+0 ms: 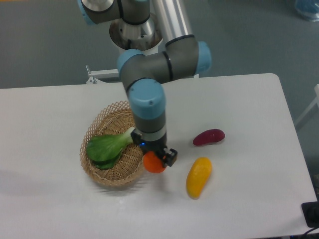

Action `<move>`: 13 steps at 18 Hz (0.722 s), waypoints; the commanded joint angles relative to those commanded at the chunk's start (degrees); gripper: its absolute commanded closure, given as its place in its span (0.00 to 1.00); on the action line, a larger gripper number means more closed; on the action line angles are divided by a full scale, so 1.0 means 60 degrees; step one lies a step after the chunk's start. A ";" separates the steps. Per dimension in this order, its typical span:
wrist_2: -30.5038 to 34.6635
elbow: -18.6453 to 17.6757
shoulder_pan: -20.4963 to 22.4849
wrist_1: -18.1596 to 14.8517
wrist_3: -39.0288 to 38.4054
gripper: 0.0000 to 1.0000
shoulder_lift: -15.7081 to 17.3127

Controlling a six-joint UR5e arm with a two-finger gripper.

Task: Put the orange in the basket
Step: 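Carry the orange over the wicker basket and lower it inside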

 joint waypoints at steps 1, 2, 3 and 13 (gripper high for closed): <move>0.0145 -0.0015 -0.0263 -0.0015 -0.0073 0.24 -0.0087; 0.0335 -0.0029 -0.0512 -0.0029 -0.0073 0.24 -0.0146; 0.0468 -0.0029 -0.0717 -0.0044 -0.0088 0.24 -0.0219; 0.0484 -0.0146 -0.1452 -0.0747 -0.0088 0.00 -0.0337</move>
